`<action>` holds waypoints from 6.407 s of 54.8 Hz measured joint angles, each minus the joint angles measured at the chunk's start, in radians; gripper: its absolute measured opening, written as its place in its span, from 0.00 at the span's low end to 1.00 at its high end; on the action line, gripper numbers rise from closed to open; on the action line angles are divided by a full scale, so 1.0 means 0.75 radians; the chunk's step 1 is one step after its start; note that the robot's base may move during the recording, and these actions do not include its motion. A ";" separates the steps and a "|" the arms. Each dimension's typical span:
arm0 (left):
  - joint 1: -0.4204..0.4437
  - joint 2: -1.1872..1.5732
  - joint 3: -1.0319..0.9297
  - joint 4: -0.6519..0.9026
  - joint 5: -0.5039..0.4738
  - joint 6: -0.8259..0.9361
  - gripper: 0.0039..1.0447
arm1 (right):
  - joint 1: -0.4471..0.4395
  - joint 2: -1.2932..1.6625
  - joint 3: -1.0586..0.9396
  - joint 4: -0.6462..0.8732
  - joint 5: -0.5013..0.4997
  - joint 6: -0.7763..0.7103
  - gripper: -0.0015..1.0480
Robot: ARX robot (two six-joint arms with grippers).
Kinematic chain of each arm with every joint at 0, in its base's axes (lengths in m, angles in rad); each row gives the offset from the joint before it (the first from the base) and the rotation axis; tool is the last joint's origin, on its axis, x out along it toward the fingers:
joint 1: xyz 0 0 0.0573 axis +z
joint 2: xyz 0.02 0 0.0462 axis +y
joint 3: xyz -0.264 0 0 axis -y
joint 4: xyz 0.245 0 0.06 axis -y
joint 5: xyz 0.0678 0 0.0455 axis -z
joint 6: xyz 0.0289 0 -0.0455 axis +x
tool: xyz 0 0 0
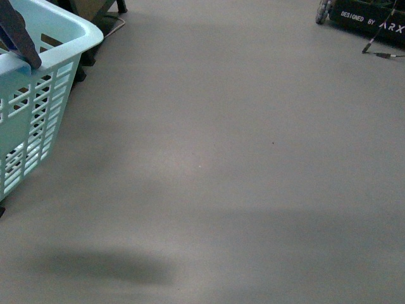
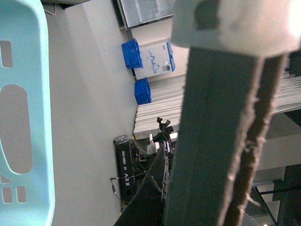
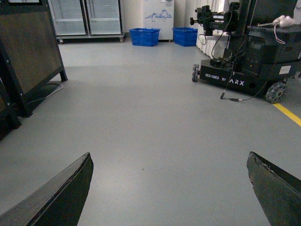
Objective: Pick mango and avocado into basket
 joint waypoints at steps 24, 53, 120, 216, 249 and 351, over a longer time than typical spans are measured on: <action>0.000 -0.001 0.000 0.000 0.000 0.002 0.07 | 0.000 0.000 0.000 0.000 0.000 0.000 0.93; 0.000 -0.001 -0.001 0.000 0.001 0.000 0.07 | 0.000 0.000 0.000 0.000 0.000 0.000 0.93; 0.000 0.001 -0.003 0.000 0.001 0.001 0.07 | 0.000 0.000 0.000 0.000 0.000 0.001 0.93; -0.002 -0.003 -0.003 0.000 -0.001 0.005 0.07 | 0.001 0.000 0.000 -0.001 0.001 0.000 0.93; -0.002 -0.003 -0.007 0.000 0.003 0.004 0.07 | 0.001 0.000 -0.001 0.001 0.000 0.000 0.93; -0.001 -0.002 -0.009 -0.001 0.006 0.003 0.07 | 0.001 0.000 0.000 -0.001 0.001 -0.001 0.93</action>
